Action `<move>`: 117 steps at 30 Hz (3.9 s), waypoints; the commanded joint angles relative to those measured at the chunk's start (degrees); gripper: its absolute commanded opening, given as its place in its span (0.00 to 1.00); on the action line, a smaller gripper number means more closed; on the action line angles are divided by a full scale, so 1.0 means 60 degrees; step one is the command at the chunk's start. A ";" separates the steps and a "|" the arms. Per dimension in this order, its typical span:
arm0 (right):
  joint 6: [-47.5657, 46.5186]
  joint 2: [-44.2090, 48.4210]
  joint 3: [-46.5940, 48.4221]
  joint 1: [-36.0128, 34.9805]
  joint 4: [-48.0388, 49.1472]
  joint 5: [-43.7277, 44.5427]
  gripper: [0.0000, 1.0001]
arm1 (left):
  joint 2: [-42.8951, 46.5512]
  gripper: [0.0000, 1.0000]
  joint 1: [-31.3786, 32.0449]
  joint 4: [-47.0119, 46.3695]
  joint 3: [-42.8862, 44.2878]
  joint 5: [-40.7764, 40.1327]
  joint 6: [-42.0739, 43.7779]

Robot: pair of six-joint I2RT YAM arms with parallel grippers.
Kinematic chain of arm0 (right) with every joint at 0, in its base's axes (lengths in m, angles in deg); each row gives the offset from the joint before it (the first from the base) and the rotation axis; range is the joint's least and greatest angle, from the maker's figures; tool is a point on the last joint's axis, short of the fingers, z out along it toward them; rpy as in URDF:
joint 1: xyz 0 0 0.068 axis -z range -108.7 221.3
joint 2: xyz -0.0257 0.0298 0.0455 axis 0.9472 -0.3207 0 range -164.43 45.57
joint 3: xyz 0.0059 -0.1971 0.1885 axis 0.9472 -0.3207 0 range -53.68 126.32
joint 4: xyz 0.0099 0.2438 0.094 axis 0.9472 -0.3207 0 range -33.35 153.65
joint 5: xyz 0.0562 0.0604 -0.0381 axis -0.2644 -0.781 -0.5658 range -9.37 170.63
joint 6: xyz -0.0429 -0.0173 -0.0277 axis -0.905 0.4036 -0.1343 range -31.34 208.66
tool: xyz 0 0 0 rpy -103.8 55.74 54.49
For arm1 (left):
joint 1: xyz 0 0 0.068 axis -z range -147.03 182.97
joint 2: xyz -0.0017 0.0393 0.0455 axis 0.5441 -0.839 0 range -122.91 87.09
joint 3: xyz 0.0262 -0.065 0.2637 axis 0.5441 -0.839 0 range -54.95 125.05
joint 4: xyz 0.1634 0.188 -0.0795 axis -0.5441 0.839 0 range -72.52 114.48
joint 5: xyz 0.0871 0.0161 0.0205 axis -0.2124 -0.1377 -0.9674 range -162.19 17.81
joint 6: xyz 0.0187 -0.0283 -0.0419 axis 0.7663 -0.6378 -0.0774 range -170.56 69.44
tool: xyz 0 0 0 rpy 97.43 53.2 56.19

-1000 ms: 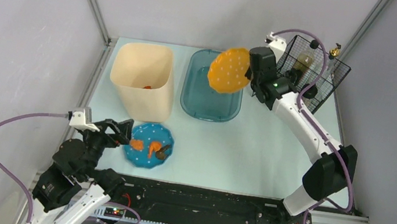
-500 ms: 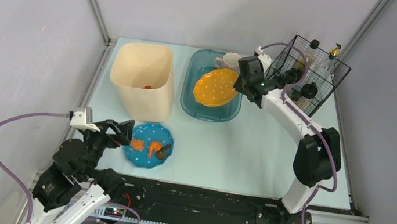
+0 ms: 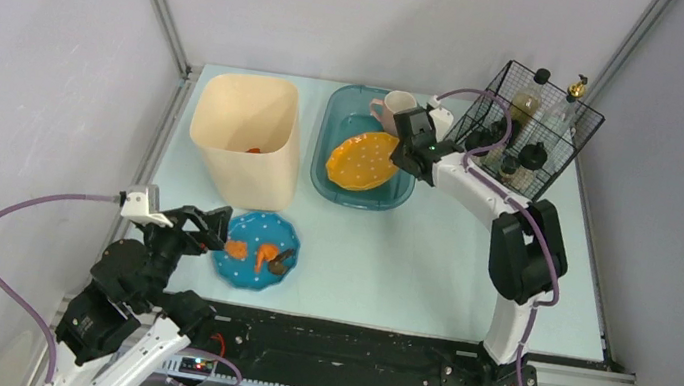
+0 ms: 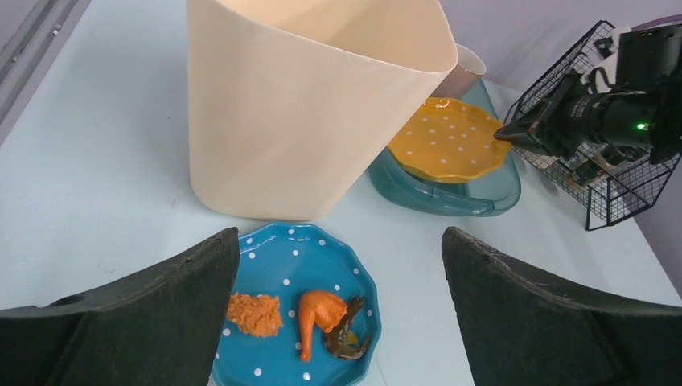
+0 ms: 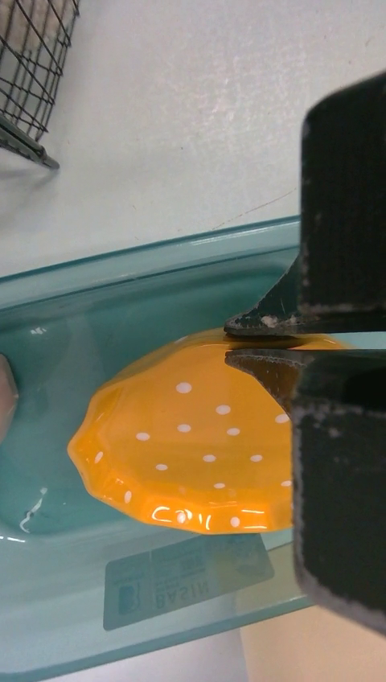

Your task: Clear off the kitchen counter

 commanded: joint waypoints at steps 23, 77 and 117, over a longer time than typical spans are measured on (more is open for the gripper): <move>0.0808 -0.1113 0.0219 0.0139 0.1129 -0.0559 0.34 | -0.0096 1.00 0.0063 -0.0063 -0.0010 0.0022 -0.0010; -0.0919 0.1184 -0.4772 -0.4541 0.5913 -0.3325 0.60 | -0.0068 1.00 0.0063 -0.0055 -0.0025 -0.0019 -0.0086; -0.2616 -0.2294 -0.1534 -0.4637 0.4084 -0.3949 0.29 | -0.0049 1.00 0.0064 -0.0052 -0.0026 0.0012 -0.0070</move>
